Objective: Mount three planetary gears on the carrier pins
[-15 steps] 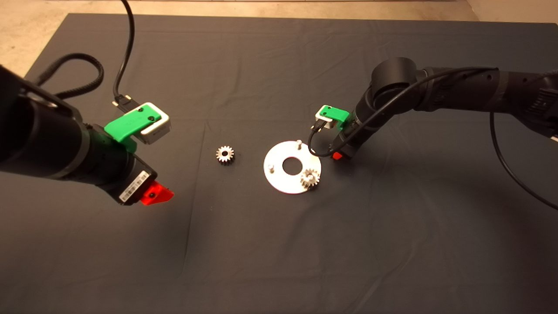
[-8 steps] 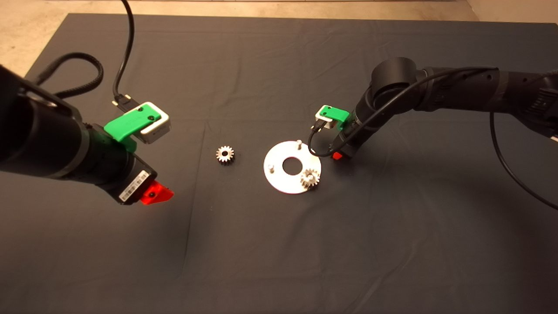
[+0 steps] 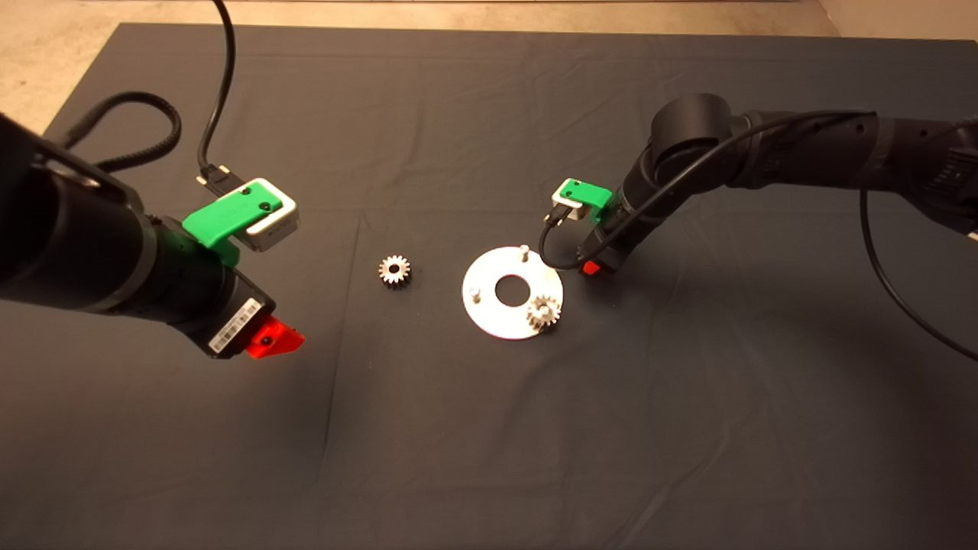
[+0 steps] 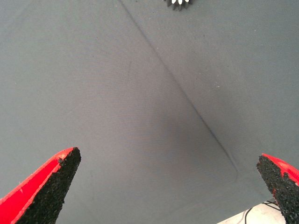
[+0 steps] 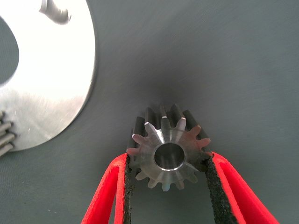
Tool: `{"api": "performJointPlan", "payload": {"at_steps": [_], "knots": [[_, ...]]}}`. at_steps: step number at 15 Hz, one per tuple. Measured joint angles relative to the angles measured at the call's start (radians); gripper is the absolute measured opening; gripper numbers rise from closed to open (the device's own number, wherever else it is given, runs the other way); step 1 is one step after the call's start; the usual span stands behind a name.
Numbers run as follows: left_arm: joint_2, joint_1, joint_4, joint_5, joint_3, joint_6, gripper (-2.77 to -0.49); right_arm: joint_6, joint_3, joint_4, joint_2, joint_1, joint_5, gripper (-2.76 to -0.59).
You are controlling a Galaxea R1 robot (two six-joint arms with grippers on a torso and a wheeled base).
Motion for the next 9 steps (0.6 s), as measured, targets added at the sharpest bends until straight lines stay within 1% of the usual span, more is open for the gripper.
{"api": "performJointPlan", "payload": {"at_steps": [1,2,4,5,6,7,9], "knots": [[0.000,0.000,0.000,0.000,0.000,0.000,-0.49,0.000,-0.002,0.000,0.003,0.020,0.001,-2.47],[0.000,0.000,0.000,0.000,0.000,0.000,-0.49,0.000,-0.004,0.000,0.008,0.031,0.000,-2.47],[0.001,0.000,0.000,0.000,0.000,0.000,-0.49,0.000,-0.017,0.002,0.031,0.043,0.000,-2.47],[0.001,0.000,0.000,0.000,0.000,0.000,-0.49,0.000,-0.019,0.002,0.035,0.044,0.000,-2.47],[0.000,0.000,0.000,0.000,0.000,0.000,-0.49,0.000,-0.027,0.003,0.062,0.056,0.001,-2.47],[0.000,0.000,0.000,0.000,0.000,0.000,-0.49,0.003,-0.028,0.010,0.083,0.060,0.006,-2.47],[0.000,0.000,0.000,0.000,0.000,0.000,-0.49,0.004,-0.028,0.045,0.102,0.058,0.011,-2.47]]}}
